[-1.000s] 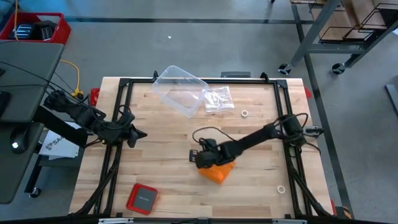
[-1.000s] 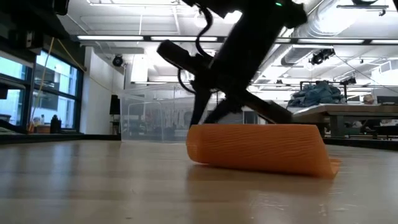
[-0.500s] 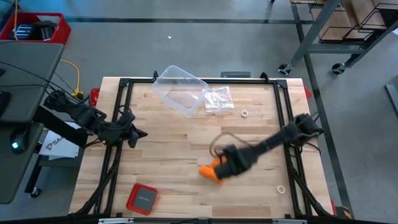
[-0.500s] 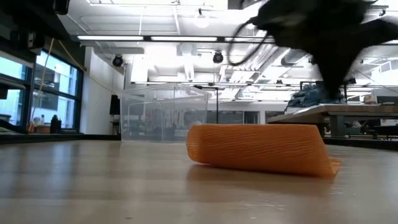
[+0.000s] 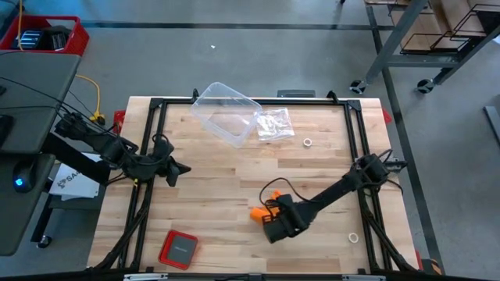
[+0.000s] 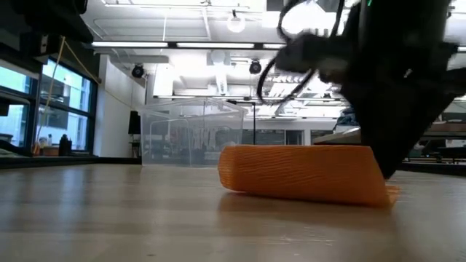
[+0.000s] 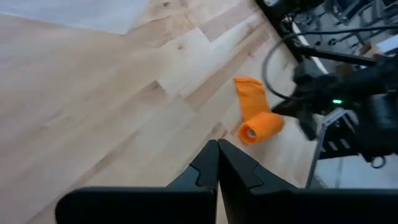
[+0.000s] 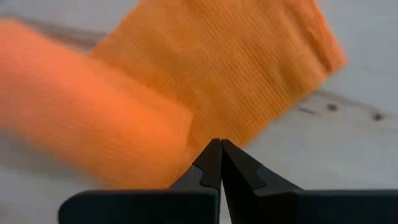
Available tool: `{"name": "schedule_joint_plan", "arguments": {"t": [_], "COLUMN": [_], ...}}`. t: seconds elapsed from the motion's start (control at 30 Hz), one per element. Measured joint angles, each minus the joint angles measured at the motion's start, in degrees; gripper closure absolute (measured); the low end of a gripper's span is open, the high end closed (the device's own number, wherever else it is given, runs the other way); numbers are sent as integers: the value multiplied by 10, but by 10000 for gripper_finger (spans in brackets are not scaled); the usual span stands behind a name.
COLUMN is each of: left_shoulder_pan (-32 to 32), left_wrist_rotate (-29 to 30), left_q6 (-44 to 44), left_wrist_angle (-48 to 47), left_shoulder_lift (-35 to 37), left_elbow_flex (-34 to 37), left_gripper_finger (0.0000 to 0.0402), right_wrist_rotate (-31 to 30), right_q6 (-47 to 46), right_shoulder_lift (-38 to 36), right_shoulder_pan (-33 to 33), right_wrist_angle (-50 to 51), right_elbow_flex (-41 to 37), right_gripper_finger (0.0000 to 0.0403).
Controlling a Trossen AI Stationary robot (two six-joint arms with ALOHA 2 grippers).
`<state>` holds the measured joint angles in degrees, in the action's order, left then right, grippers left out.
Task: Roll bandage
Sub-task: Roll the orange bandage
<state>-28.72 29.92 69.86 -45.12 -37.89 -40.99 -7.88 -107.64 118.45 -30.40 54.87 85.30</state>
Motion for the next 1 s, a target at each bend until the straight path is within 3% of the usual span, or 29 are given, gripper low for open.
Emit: {"name": "schedule_joint_plan", "arguments": {"t": [0.37, 0.73, 0.87, 1.0], "left_shoulder_pan": [-16, -32, -42, -44], "left_wrist_rotate": [-18, -22, -24, -22], "left_q6": [0, 0, 5, 6], "left_wrist_angle": [28, 22, 12, 14], "left_shoulder_lift": [-27, -31, -32, -38], "left_elbow_flex": [0, 0, 0, 0], "left_gripper_finger": [401, 402, 402, 402], "right_wrist_rotate": [-7, -17, -17, 37], "right_q6": [-19, 42, 90, 130], "right_shoulder_lift": [1, 59, 45, 31], "right_shoulder_pan": [3, 62, 70, 67], "right_wrist_angle": [-148, -371, -346, -273], "right_elbow_flex": [0, 12, 34, 41], "right_gripper_finger": [403, 403, 403, 403]}}
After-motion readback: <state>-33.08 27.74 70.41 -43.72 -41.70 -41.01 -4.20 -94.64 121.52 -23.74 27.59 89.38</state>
